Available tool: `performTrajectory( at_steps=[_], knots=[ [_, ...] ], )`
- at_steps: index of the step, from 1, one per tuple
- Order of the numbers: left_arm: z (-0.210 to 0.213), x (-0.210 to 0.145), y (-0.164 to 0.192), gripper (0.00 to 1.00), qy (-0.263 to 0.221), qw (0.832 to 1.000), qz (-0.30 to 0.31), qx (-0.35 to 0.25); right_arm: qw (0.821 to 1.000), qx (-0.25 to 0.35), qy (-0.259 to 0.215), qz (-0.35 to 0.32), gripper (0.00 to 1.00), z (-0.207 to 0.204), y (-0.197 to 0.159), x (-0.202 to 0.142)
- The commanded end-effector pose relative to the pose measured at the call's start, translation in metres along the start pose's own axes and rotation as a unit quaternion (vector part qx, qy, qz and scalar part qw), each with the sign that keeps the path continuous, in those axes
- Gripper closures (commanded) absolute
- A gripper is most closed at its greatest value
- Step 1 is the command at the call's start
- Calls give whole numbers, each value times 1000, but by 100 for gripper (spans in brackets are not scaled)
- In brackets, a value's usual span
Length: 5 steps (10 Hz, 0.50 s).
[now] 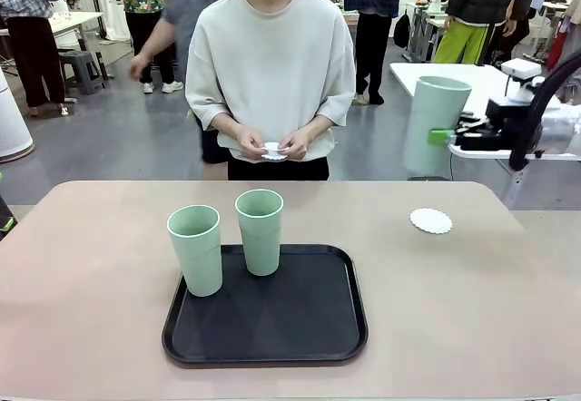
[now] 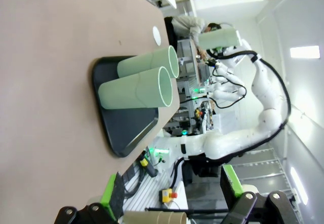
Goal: Place coasters on the table and set cups on them.
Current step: Pick up one Reusable plastic cup and place it on a coaster set by the human.
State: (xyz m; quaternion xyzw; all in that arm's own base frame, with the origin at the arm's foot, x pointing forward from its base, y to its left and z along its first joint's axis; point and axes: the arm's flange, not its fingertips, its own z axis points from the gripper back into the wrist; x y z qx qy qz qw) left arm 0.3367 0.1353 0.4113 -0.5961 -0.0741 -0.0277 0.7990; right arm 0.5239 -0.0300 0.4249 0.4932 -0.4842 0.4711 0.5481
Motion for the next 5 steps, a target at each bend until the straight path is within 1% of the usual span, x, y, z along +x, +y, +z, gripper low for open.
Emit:
performTrajectory(
  at_steps=[1, 3, 4, 5],
  knots=[
    [0, 0, -2, 0, -5, 1000, -6, -9, 999, 26, 32, -3, 15, 13, -35, 6],
    [0, 0, -2, 0, -5, 1000, -6, -9, 999, 8, 41, -14, 15, 28, -63, 8],
    [0, 0, -2, 0, -5, 1000, -6, -9, 999, -17, 34, -19, 15, 27, -65, 9],
    [0, 0, -2, 0, -5, 1000, -6, -9, 1000, 0, 30, 5, 15, 24, -53, 4]
  ],
)
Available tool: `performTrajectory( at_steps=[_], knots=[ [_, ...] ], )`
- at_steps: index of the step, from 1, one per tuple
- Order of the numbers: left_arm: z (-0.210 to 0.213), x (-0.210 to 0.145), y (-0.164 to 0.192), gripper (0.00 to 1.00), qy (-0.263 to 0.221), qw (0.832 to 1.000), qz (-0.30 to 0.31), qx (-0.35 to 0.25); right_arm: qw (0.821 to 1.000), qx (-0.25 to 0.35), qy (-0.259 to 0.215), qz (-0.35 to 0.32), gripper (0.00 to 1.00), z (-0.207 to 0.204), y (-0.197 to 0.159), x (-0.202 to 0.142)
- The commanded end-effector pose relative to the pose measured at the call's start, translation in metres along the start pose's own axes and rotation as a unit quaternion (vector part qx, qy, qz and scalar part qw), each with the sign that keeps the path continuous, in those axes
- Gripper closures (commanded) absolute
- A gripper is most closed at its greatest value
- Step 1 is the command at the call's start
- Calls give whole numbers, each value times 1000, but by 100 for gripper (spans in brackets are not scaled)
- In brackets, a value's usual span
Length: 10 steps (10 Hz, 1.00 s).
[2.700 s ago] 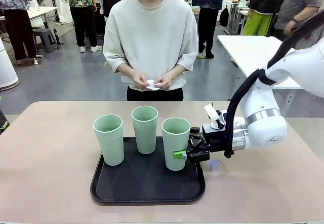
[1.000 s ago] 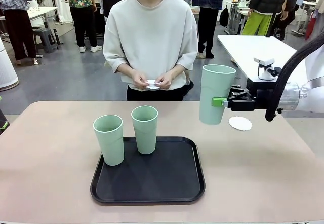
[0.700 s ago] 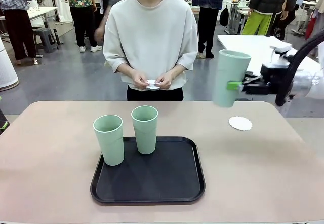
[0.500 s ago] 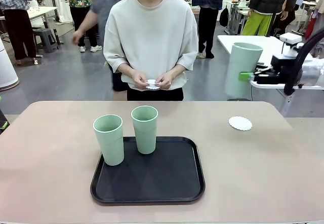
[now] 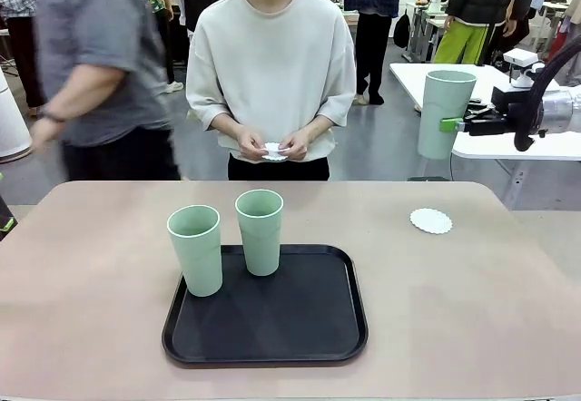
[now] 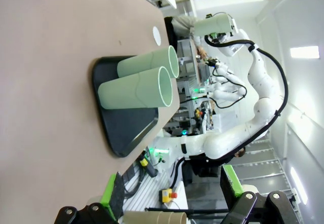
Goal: Place coasters on the table and set cups on them.
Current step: Pick up one Reusable plastic cup and place it on a coaster set by the human.
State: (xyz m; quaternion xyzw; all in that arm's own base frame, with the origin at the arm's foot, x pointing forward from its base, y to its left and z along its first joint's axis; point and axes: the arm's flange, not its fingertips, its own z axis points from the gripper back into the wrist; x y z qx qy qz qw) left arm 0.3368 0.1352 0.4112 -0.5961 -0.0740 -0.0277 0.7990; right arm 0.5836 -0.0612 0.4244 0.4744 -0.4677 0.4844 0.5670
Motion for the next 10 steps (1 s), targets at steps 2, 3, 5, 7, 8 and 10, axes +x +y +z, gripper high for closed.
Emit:
performTrajectory(
  at_steps=[2, 3, 5, 7, 8, 10],
  knots=[
    [0, 0, -2, 0, -5, 1000, -6, -9, 1000, 6, -4, 6, 15, -3, 9, 1],
    [0, 0, -2, 0, -5, 1000, -6, -9, 1000, 1, -1, 0, 15, 0, 1, 0],
    [0, 0, -2, 0, -5, 1000, -6, -9, 1000, 9, -1, -22, 15, 18, -21, -35],
    [0, 0, -2, 0, -5, 1000, -6, -9, 999, 6, 3, -37, 15, 28, -23, -63],
    [0, 0, -2, 0, -5, 1000, -6, -9, 999, 5, 11, -34, 15, 26, -22, -75],
    [0, 0, -2, 0, -5, 1000, -6, -9, 999, 16, 21, -36, 15, 24, -27, -97]
  ],
)
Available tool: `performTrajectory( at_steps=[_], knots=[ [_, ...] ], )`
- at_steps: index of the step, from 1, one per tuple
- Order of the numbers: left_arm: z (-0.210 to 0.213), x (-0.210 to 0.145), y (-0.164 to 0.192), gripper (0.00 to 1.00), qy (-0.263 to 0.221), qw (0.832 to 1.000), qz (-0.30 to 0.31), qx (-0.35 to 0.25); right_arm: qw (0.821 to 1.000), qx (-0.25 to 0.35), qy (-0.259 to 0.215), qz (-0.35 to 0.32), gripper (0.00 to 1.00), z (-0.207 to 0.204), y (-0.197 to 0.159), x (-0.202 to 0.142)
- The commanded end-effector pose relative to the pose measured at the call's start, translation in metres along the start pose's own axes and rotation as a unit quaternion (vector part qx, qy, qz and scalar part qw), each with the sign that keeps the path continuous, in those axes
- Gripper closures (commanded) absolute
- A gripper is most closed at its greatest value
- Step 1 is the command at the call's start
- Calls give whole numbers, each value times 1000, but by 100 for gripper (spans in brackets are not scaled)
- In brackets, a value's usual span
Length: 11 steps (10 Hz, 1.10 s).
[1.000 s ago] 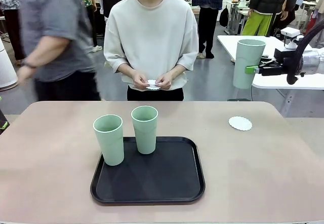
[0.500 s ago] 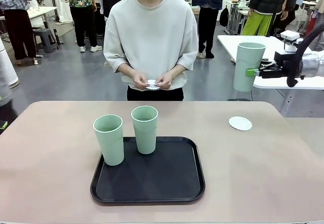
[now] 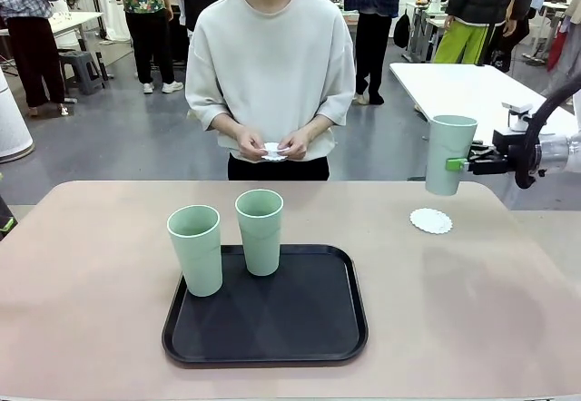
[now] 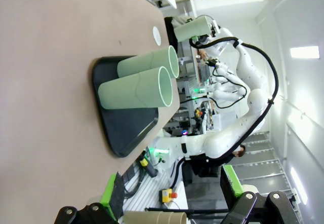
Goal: Place coasters on the table and set cups on them.
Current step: Pick up one Reusable plastic cup and place it on a coaster set by the human.
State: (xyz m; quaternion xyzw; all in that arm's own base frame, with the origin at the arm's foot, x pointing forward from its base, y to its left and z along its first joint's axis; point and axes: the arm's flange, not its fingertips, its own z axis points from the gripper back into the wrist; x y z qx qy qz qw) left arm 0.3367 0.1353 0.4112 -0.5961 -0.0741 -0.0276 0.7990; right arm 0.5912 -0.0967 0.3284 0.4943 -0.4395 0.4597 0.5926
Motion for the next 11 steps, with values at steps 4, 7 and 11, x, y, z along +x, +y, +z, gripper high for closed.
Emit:
performTrajectory(
  at_steps=[4, 7, 11],
  knots=[
    [0, 0, -2, 0, -5, 1000, -6, -9, 998, 58, 24, 13, 15, 3, -23, -33],
    [0, 0, -2, 0, -5, 1000, -6, -9, 995, 89, -8, 31, 15, 11, -35, -45],
    [0, 0, -2, 0, -5, 1000, -6, -9, 996, 82, -16, 28, 15, 9, -32, -51]
  ],
)
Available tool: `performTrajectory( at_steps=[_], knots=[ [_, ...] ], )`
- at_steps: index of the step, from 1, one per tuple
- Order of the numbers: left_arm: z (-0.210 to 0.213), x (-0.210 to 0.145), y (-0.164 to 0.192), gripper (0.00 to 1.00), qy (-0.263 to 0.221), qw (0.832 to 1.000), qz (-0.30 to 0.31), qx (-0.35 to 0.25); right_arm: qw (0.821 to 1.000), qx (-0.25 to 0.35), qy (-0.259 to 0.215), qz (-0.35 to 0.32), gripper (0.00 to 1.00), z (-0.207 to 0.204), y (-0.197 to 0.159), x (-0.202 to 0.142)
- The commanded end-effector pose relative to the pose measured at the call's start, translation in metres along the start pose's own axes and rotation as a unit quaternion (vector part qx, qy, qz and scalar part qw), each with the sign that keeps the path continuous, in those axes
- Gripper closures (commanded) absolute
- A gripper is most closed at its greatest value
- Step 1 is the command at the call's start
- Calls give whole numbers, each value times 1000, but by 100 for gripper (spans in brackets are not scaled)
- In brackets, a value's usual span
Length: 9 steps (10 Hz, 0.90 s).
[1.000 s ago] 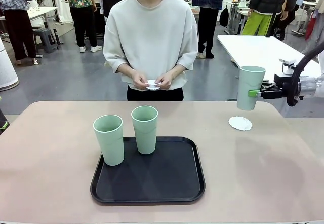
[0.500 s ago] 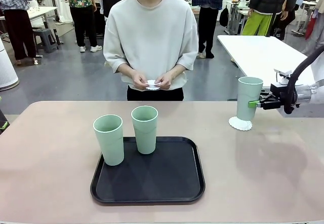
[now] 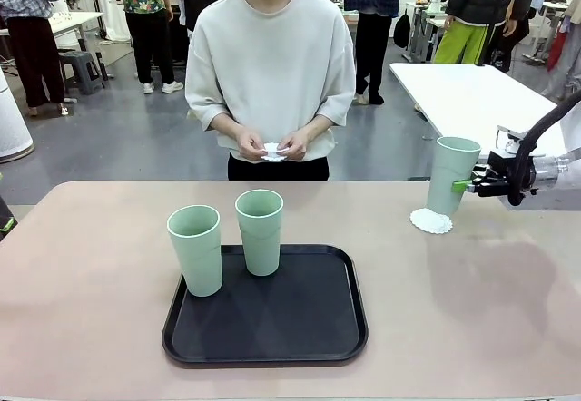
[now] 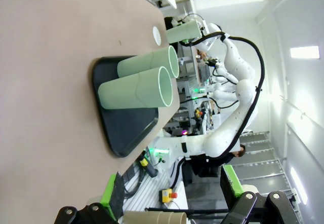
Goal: Place coasters on the table and set cups on them.
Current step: Pick up one Reusable plastic cup and place it on a coaster set by the human.
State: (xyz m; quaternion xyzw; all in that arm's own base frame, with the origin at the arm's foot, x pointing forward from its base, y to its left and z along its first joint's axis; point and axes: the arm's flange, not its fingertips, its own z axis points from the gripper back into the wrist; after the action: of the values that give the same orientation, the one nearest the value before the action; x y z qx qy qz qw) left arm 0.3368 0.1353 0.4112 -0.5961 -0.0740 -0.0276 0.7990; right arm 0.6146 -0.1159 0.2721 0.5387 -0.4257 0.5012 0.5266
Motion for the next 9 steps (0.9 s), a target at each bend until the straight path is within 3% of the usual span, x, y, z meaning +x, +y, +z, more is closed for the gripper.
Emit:
performTrajectory(
  at_steps=[1, 9],
  knots=[
    [0, 0, -2, 0, -5, 1000, -6, -9, 1000, -2, 5, -1, 15, -2, 2, 2],
    [0, 0, -2, 0, -5, 1000, -6, -9, 998, 40, 32, 46, 15, -18, -9, -12]
  ],
)
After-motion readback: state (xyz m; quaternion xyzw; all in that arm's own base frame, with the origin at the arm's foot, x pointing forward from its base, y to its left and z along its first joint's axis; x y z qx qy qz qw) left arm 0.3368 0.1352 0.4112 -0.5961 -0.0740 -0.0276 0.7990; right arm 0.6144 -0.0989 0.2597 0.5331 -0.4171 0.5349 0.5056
